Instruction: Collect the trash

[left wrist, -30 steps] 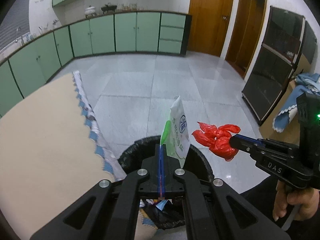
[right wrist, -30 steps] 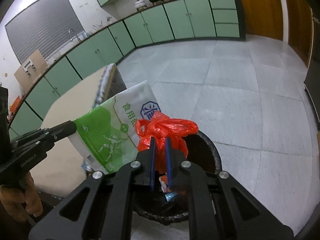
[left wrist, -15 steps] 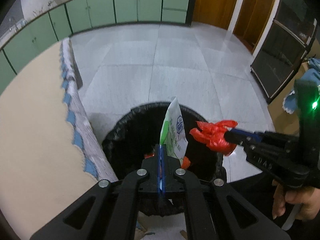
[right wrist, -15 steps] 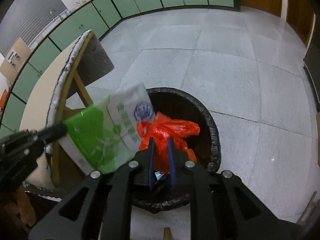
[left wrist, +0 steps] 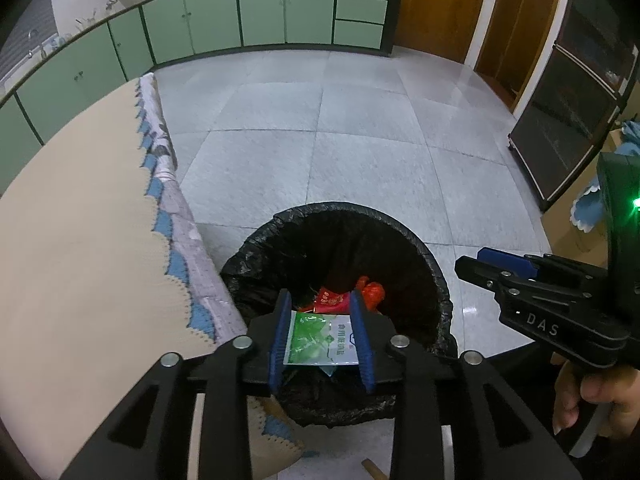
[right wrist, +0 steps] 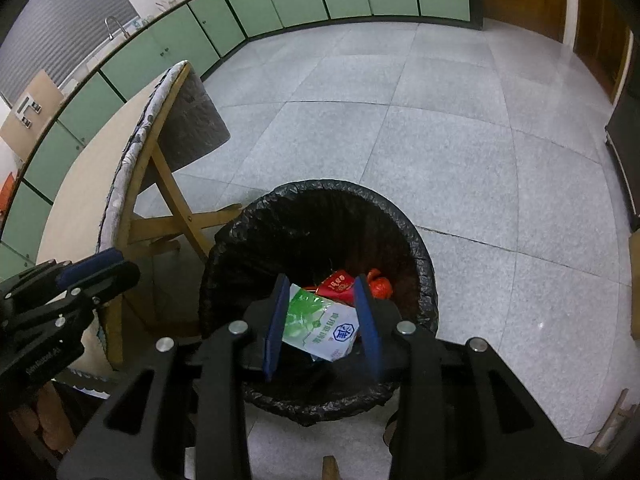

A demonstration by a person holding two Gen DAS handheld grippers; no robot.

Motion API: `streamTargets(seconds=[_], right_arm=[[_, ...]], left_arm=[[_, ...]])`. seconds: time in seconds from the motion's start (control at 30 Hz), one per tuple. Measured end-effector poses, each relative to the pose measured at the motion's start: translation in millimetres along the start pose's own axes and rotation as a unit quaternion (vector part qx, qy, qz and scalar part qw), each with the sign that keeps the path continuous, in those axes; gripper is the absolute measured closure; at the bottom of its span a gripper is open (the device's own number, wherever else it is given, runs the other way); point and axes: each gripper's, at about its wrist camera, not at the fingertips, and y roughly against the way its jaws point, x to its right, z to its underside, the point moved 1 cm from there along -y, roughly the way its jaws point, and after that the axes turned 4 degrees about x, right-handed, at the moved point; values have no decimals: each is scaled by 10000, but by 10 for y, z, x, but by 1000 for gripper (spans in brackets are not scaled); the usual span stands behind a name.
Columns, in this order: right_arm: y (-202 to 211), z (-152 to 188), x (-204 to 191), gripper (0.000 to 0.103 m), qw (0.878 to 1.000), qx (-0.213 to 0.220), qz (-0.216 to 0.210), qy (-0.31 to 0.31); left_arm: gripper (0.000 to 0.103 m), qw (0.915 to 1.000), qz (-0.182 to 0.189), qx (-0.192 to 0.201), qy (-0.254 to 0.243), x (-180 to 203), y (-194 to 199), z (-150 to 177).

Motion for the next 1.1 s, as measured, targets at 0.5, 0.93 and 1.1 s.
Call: streamTargets(seconds=[0.5,0.93,1.1], right_arm=[[639,-48,-405,40,9982,469,58,368],[1439,-44,-1100,14,9890,1204,-32,856],[1779,-1,-1337,11,9826,1567,-28,997]], left_arm=[[40,9966,-348,720,199,-234,828,73],[9,9824,-905,1474,702,-639,1837,285],[6,9734,-1287,1718,799,-723,2238,418]])
